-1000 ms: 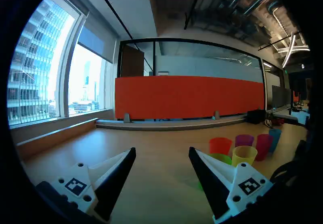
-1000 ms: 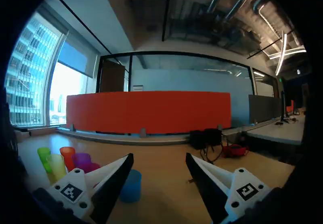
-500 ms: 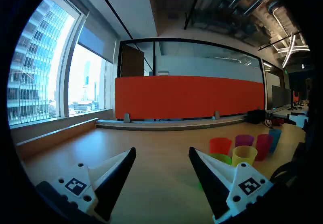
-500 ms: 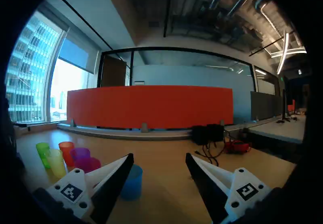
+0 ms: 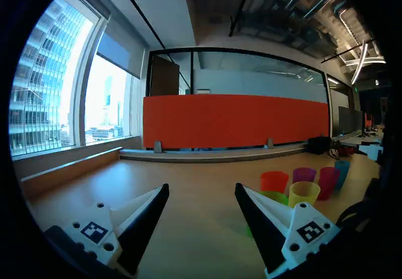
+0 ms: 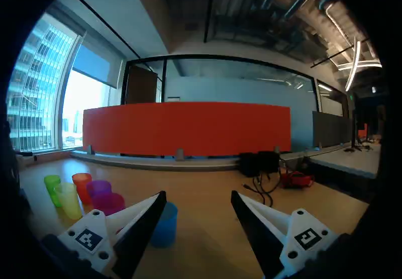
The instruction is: Pour water
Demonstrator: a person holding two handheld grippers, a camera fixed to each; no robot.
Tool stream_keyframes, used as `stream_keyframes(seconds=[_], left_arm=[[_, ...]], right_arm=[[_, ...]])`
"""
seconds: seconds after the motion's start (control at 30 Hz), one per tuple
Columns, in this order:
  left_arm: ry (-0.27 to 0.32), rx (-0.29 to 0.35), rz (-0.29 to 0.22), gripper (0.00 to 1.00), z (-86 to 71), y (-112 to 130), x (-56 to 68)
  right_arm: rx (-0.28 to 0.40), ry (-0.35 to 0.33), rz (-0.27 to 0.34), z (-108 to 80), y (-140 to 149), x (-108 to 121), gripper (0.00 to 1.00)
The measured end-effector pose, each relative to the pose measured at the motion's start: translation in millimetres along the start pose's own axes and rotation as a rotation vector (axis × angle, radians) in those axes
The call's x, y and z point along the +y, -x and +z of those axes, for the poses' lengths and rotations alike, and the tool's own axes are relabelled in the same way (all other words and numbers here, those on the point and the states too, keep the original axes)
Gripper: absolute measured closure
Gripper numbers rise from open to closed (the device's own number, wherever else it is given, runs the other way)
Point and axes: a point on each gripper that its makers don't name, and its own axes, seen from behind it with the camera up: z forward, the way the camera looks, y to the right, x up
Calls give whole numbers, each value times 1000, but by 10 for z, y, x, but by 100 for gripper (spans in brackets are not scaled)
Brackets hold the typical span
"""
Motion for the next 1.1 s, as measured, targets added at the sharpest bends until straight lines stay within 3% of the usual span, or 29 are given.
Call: stream_keyframes(seconds=[1.1], left_arm=[[0, 0, 0, 3, 11, -8, 10]], right_arm=[[-4, 0, 0, -28, 1, -4, 0]])
